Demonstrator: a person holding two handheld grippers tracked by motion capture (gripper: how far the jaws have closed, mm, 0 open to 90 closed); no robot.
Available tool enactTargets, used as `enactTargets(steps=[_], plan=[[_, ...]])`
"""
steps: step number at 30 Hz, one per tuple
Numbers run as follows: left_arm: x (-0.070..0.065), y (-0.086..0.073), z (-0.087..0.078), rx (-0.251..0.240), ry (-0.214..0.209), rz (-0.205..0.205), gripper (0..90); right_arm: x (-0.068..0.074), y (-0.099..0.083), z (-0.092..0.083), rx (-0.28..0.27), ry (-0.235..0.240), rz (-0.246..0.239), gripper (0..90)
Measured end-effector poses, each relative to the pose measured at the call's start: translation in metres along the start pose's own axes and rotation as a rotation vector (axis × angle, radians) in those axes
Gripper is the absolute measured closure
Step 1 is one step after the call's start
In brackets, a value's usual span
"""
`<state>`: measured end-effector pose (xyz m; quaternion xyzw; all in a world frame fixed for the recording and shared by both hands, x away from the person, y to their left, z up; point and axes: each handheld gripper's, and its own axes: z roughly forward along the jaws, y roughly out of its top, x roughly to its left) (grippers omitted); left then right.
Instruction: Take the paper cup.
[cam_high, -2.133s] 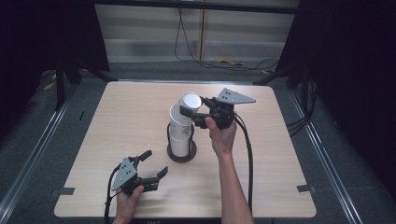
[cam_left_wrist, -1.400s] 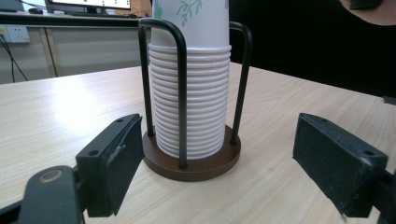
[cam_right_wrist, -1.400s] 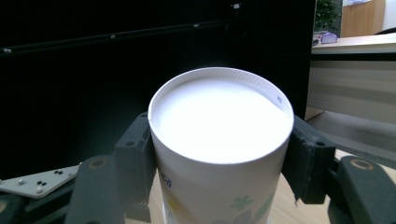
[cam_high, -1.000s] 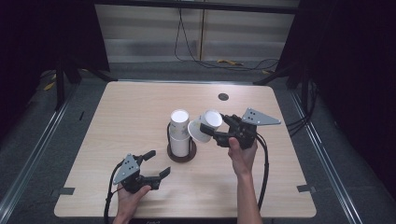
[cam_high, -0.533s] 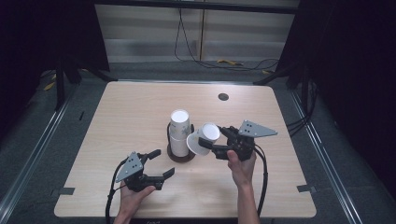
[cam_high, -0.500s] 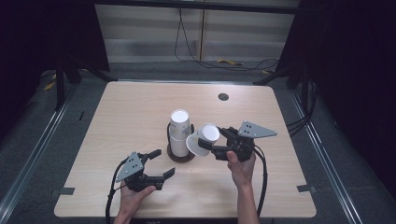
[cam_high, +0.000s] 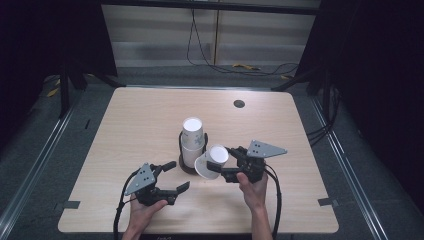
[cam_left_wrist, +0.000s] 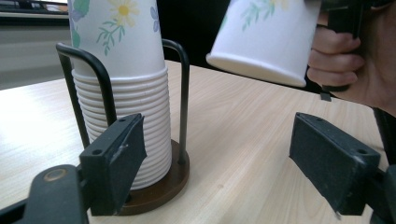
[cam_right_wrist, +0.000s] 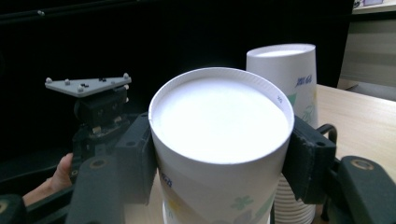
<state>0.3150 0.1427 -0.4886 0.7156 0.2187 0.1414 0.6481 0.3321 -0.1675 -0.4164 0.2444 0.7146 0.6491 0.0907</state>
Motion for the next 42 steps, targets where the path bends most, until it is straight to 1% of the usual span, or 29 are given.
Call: enactTargets(steps=[3,4,5,6,10,13,18,20,21,22,26,27,28,29,31,32,34,35,38,42], plan=[[-0.001,0.002,0.001,-0.02,-0.024,-0.001,20.1,0.003,-0.007,0.001,0.002,0.001,0.011,36.0],[-0.002,0.003,0.002,-0.021,-0.025,0.006,20.1,0.003,-0.007,0.001,0.002,0.001,0.011,36.0],[-0.003,0.004,0.002,-0.02,-0.021,0.016,20.5,0.004,-0.01,0.001,0.001,0.003,0.012,36.1],[-0.003,0.004,0.002,-0.02,-0.021,0.016,20.6,0.004,-0.01,0.001,0.001,0.003,0.012,36.1],[-0.006,0.004,0.005,-0.008,-0.035,0.027,21.1,0.006,-0.015,0.004,0.01,0.011,0.014,36.1],[-0.007,0.004,0.008,-0.008,-0.052,0.034,24.8,0.007,-0.021,0.009,0.014,0.02,0.021,36.1],[-0.01,0.004,0.01,-0.003,-0.065,0.048,24.0,0.009,-0.025,0.014,0.027,0.031,0.022,36.1],[-0.01,0.004,0.011,0.002,-0.078,0.061,21.9,0.01,-0.026,0.016,0.035,0.021,0.023,36.2],[-0.012,0.003,0.013,-0.009,-0.078,0.05,20.9,0.011,-0.027,0.017,0.034,0.018,0.027,36.2],[-0.012,0.002,0.014,-0.001,-0.086,0.052,20.6,0.012,-0.028,0.018,0.038,0.022,0.025,36.2],[-0.015,0.0,0.02,0.01,-0.087,0.061,19.9,0.014,-0.03,0.022,0.049,0.034,0.025,36.1],[-0.016,0.0,0.021,0.021,-0.088,0.068,20.3,0.014,-0.031,0.022,0.05,0.035,0.025,36.1],[-0.017,-0.001,0.022,0.019,-0.085,0.063,21.7,0.014,-0.032,0.023,0.053,0.036,0.031,36.1],[-0.017,-0.001,0.022,0.033,-0.078,0.072,22.0,0.014,-0.033,0.023,0.051,0.038,0.032,36.1],[-0.018,-0.003,0.024,0.033,-0.08,0.068,22.7,0.013,-0.034,0.025,0.062,0.039,0.035,36.1],[-0.018,-0.003,0.024,0.043,-0.077,0.07,22.5,0.013,-0.035,0.026,0.067,0.039,0.035,36.1],[-0.017,-0.004,0.026,0.041,-0.082,0.067,20.9,0.013,-0.035,0.027,0.069,0.044,0.038,36.1],[-0.018,-0.004,0.026,0.048,-0.077,0.068,20.2,0.014,-0.035,0.029,0.073,0.048,0.038,36.2],[-0.019,-0.004,0.028,0.048,-0.072,0.079,20.5,0.015,-0.036,0.031,0.075,0.053,0.039,36.1],[-0.02,-0.003,0.029,0.045,-0.069,0.074,20.4,0.017,-0.036,0.036,0.074,0.063,0.037,36.1]])
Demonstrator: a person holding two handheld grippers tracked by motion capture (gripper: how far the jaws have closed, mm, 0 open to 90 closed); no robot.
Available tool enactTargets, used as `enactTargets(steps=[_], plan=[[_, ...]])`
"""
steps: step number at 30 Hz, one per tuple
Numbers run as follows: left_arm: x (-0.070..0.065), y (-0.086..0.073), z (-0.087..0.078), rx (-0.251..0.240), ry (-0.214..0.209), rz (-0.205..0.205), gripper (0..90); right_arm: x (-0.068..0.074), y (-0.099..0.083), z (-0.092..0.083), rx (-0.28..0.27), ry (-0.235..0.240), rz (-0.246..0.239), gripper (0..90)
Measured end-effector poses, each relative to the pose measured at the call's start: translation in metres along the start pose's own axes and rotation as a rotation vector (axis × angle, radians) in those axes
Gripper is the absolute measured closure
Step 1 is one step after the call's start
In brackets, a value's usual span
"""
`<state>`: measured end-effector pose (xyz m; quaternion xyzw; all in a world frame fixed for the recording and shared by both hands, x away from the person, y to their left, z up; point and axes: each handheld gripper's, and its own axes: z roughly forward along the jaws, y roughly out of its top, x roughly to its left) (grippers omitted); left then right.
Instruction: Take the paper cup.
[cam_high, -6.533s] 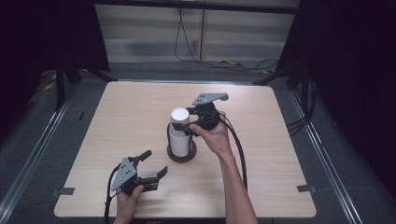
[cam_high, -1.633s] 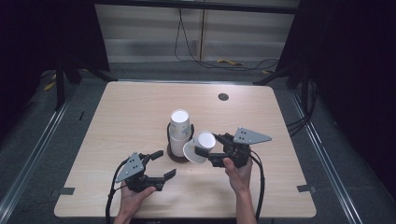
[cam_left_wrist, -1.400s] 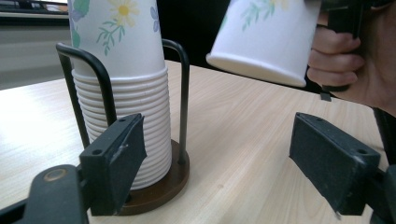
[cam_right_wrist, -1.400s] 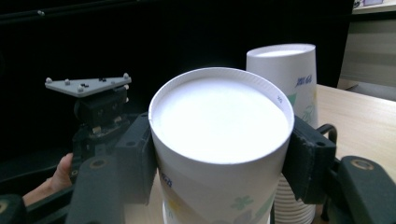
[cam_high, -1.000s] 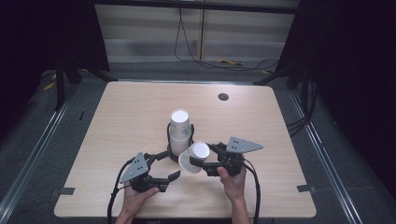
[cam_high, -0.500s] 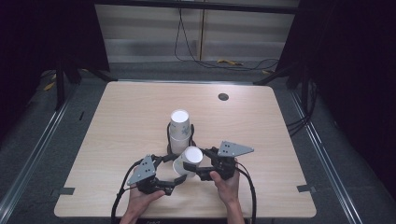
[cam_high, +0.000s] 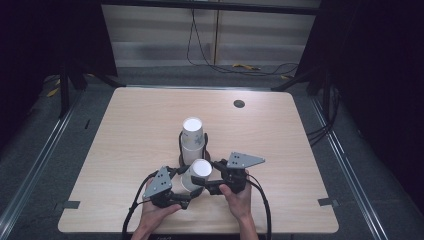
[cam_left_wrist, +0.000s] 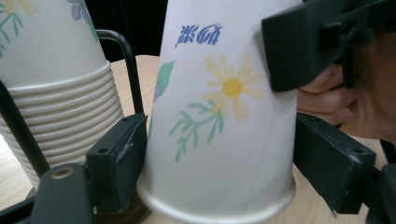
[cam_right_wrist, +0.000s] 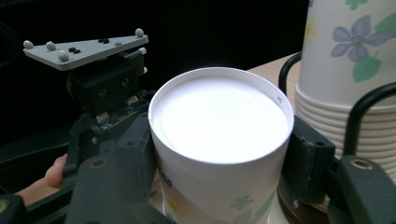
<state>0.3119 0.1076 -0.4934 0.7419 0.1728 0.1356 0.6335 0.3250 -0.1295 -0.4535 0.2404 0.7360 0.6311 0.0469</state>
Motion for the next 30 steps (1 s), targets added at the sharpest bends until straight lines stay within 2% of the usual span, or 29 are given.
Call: enactTargets(steps=[13,20,30], plan=[[0.0001,-0.0002,0.0003,0.009,0.006,0.021,26.4,0.0015,-0.0008,0.0037,0.002,0.01,-0.001,33.5],[0.002,0.0025,-0.0009,0.006,0.003,0.015,27.9,0.0016,0.0016,0.0045,0.0,0.002,-0.005,30.0],[0.0087,0.0018,-0.0068,0.016,-0.009,-0.017,28.0,0.0022,0.0021,0.0043,-0.007,-0.018,-0.011,18.5]])
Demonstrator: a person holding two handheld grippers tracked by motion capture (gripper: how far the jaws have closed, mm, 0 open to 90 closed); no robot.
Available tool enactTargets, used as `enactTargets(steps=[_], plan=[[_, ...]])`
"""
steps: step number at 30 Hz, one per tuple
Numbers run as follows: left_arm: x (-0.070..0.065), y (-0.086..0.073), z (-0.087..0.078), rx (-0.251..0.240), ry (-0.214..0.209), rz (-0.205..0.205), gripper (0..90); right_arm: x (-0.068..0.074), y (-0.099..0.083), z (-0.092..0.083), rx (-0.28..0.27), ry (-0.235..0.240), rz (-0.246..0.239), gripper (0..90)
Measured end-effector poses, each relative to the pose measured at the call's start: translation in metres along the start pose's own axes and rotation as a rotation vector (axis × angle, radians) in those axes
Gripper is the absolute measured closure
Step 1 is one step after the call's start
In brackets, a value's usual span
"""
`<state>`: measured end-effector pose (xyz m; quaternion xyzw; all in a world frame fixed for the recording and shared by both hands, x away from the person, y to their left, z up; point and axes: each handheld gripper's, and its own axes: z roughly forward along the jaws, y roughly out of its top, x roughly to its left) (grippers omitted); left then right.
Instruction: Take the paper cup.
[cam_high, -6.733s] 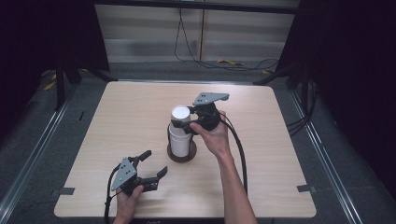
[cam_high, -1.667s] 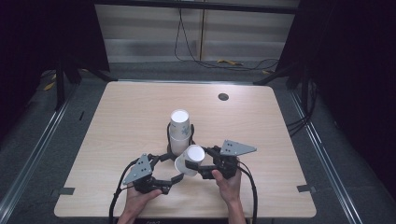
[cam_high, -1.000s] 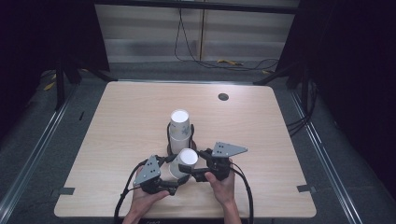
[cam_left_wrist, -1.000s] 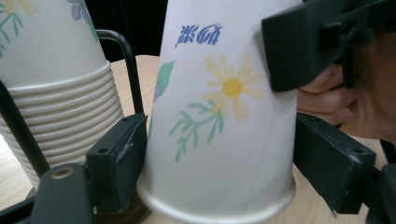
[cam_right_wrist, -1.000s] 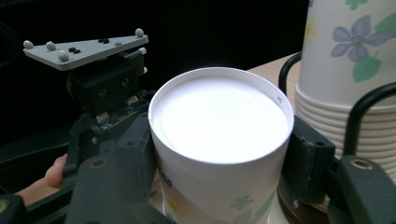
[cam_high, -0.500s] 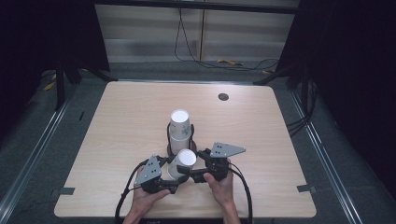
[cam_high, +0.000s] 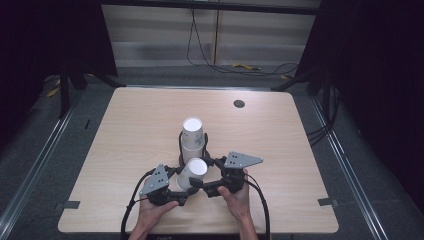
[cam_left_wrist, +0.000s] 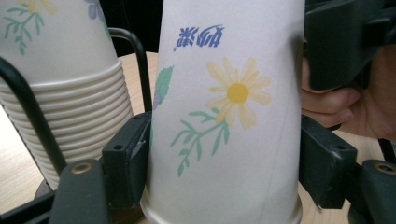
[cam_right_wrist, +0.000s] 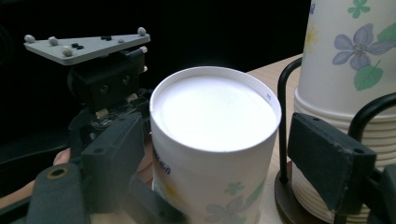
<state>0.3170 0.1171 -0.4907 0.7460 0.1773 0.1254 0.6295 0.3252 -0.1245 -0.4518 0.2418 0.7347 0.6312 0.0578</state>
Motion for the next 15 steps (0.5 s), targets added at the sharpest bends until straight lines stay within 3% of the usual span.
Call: enactTargets(steps=[15], plan=[[0.009,0.005,-0.005,0.069,-0.031,-0.009,28.6,-0.003,0.001,-0.017,-0.023,-0.028,-0.006,16.9]])
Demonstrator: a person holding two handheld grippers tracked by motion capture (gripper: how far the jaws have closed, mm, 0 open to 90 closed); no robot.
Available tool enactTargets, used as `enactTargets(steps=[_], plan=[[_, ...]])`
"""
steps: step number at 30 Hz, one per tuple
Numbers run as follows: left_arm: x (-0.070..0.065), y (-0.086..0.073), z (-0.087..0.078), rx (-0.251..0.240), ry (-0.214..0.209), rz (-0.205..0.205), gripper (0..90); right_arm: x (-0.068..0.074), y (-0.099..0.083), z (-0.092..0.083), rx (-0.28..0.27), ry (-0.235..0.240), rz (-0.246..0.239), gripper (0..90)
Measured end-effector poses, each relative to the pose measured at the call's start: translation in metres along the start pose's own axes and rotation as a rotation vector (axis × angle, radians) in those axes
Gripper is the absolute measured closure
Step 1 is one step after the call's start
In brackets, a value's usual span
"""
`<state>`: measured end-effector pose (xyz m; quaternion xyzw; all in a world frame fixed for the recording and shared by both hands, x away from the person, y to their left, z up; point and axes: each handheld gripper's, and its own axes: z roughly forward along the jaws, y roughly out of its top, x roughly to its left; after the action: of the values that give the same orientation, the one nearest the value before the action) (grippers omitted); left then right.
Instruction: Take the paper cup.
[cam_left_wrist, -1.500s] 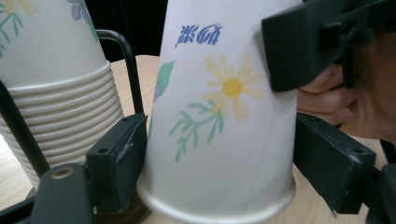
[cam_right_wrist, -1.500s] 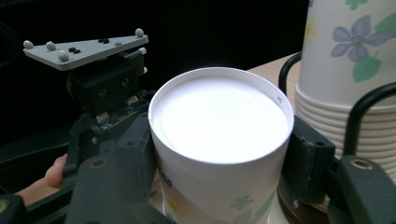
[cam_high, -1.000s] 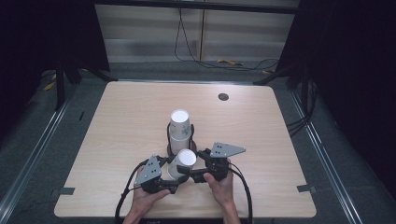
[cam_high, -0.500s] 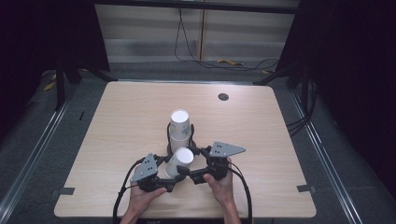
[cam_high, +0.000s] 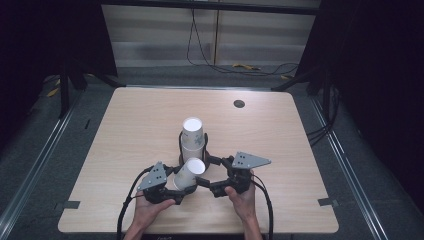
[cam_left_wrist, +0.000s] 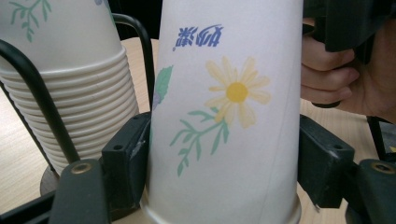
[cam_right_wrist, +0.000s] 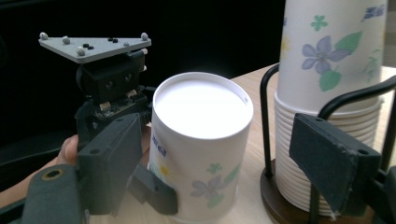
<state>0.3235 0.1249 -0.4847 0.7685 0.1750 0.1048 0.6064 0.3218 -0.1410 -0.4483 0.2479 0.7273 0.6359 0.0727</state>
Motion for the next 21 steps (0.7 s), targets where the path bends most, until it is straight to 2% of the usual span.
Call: enactTargets(steps=[8,10,15,21], plan=[[0.006,0.004,-0.002,0.056,0.009,-0.002,28.8,-0.002,-0.002,-0.006,0.007,-0.016,-0.002,16.9],[0.007,0.004,-0.002,0.056,0.005,-0.012,28.8,-0.002,-0.002,-0.008,0.015,-0.021,-0.004,16.9],[0.009,0.006,-0.002,0.094,-0.001,0.002,28.8,-0.004,-0.003,-0.012,0.025,-0.039,-0.006,16.5],[0.011,0.008,-0.004,0.107,-0.003,0.002,28.8,-0.005,-0.005,-0.016,0.041,-0.047,-0.011,16.4]])
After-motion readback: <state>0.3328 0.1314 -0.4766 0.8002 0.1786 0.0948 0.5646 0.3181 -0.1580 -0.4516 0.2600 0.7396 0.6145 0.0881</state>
